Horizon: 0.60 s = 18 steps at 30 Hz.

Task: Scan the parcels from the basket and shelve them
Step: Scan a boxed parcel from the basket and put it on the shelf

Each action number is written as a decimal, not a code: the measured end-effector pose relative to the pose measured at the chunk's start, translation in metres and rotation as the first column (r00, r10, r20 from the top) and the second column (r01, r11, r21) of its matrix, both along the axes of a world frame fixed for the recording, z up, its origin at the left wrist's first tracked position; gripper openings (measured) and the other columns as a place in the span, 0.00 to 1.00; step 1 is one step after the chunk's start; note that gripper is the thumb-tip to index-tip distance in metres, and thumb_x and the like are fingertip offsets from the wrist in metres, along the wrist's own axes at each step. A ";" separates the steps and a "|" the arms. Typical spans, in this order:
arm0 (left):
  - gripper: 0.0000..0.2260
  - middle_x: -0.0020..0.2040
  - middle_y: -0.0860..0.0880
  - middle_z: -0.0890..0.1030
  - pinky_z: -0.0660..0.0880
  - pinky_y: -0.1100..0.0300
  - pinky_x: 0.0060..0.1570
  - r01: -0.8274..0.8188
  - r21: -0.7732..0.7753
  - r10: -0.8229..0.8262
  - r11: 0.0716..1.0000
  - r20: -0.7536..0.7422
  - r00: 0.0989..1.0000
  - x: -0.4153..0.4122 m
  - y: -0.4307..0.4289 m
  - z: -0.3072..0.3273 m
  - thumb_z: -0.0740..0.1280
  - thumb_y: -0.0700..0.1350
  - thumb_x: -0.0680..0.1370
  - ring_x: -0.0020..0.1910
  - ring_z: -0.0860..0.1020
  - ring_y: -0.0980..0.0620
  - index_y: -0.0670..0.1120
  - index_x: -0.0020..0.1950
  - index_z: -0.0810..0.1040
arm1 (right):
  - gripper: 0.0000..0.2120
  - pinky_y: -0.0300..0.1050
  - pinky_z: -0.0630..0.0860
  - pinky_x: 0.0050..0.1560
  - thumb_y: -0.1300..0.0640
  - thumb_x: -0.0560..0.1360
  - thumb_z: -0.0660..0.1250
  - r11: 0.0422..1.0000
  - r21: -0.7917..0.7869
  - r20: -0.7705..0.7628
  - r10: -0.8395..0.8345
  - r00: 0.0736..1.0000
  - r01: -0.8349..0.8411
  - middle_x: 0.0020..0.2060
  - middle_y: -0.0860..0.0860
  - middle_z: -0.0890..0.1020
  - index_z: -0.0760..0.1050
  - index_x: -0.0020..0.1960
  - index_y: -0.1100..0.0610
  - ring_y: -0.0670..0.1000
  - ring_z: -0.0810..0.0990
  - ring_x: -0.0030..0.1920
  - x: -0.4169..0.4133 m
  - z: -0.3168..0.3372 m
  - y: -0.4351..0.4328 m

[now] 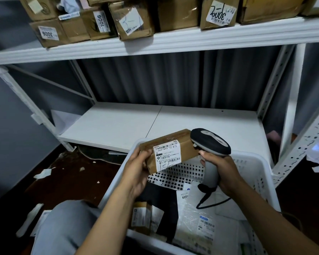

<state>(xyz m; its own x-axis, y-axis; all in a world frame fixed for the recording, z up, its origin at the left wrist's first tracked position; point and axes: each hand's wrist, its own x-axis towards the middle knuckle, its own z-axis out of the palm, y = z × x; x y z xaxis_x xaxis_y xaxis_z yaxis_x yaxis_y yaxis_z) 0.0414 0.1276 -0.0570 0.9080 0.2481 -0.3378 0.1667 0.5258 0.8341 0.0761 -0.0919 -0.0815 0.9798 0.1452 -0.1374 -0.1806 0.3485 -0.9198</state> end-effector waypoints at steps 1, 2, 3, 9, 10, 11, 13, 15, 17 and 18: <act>0.16 0.51 0.42 0.83 0.79 0.47 0.49 0.012 -0.001 -0.012 1.000 0.001 1.000 0.000 0.001 0.001 0.62 0.34 0.78 0.43 0.82 0.49 0.43 0.65 0.74 | 0.20 0.51 0.77 0.57 0.57 0.63 0.74 1.000 0.010 -0.001 -0.001 1.000 0.001 0.51 0.56 0.85 0.82 0.55 0.56 0.55 0.83 0.55 0.001 0.000 -0.001; 0.21 0.55 0.41 0.82 0.79 0.48 0.47 0.006 0.004 -0.006 1.000 -0.010 1.000 -0.001 0.002 0.002 0.62 0.33 0.78 0.44 0.82 0.49 0.46 0.70 0.70 | 0.19 0.52 0.77 0.57 0.58 0.64 0.74 1.000 0.016 -0.010 -0.002 1.000 0.002 0.51 0.57 0.85 0.82 0.55 0.57 0.56 0.83 0.54 0.001 0.001 -0.001; 0.26 0.58 0.40 0.81 0.80 0.50 0.44 -0.003 0.010 0.003 1.000 -0.020 1.000 -0.003 0.003 0.004 0.63 0.33 0.77 0.44 0.82 0.49 0.49 0.73 0.67 | 0.17 0.52 0.78 0.57 0.59 0.65 0.74 1.000 0.015 -0.022 -0.001 1.000 0.001 0.51 0.57 0.85 0.82 0.55 0.57 0.56 0.83 0.53 0.003 0.002 -0.002; 0.41 0.64 0.40 0.76 0.80 0.48 0.51 -0.053 0.239 0.042 0.970 0.051 0.998 -0.002 0.007 0.003 0.65 0.25 0.72 0.55 0.81 0.44 0.59 0.76 0.60 | 0.05 0.45 0.81 0.35 0.61 0.74 0.71 0.982 -0.175 -0.090 0.052 0.995 -0.067 0.36 0.59 0.82 0.79 0.46 0.63 0.54 0.82 0.35 0.003 0.008 -0.007; 0.42 0.64 0.41 0.76 0.79 0.46 0.55 -0.072 0.311 0.057 0.948 0.059 0.997 -0.002 0.008 0.003 0.66 0.25 0.72 0.56 0.80 0.44 0.61 0.75 0.60 | 0.06 0.44 0.78 0.32 0.61 0.74 0.71 0.974 -0.208 -0.093 0.069 0.993 -0.087 0.33 0.59 0.80 0.78 0.42 0.64 0.53 0.80 0.30 0.002 0.010 -0.009; 0.43 0.65 0.43 0.75 0.77 0.44 0.58 -0.084 0.376 0.064 0.923 0.066 0.996 -0.002 0.009 0.002 0.67 0.26 0.72 0.58 0.79 0.44 0.63 0.75 0.60 | 0.08 0.43 0.76 0.30 0.61 0.75 0.70 0.964 -0.241 -0.096 0.089 0.991 -0.110 0.30 0.59 0.78 0.77 0.39 0.64 0.53 0.78 0.27 0.002 0.012 -0.010; 0.43 0.67 0.45 0.74 0.75 0.42 0.60 -0.096 0.472 0.069 0.876 0.076 0.995 -0.003 0.011 0.000 0.68 0.27 0.72 0.60 0.77 0.45 0.64 0.74 0.60 | 0.11 0.43 0.74 0.30 0.61 0.75 0.70 0.943 -0.291 -0.090 0.142 0.986 -0.163 0.27 0.59 0.76 0.75 0.36 0.65 0.54 0.75 0.25 0.001 0.017 -0.013; 0.42 0.68 0.47 0.72 0.75 0.40 0.60 -0.111 0.534 0.072 0.838 0.094 0.993 -0.004 0.013 -0.001 0.68 0.27 0.71 0.60 0.76 0.46 0.65 0.72 0.62 | 0.11 0.44 0.73 0.30 0.62 0.75 0.69 0.922 -0.330 -0.069 0.188 0.980 -0.200 0.26 0.58 0.75 0.74 0.35 0.65 0.54 0.74 0.25 0.001 0.022 -0.016; 0.41 0.68 0.48 0.72 0.75 0.40 0.59 -0.131 0.567 0.075 0.813 0.121 0.990 -0.006 0.015 -0.002 0.68 0.26 0.70 0.59 0.76 0.48 0.69 0.66 0.65 | 0.11 0.43 0.73 0.30 0.63 0.75 0.68 0.902 -0.379 -0.043 0.206 0.978 -0.207 0.26 0.57 0.75 0.74 0.35 0.65 0.53 0.74 0.25 0.001 0.026 -0.020; 0.41 0.68 0.48 0.71 0.76 0.41 0.59 -0.140 0.576 0.077 0.805 0.132 0.988 -0.006 0.015 -0.003 0.69 0.26 0.70 0.59 0.76 0.48 0.72 0.62 0.66 | 0.11 0.43 0.73 0.29 0.63 0.75 0.68 0.892 -0.402 -0.028 0.215 0.976 -0.208 0.26 0.57 0.76 0.75 0.35 0.65 0.53 0.74 0.25 0.002 0.028 -0.022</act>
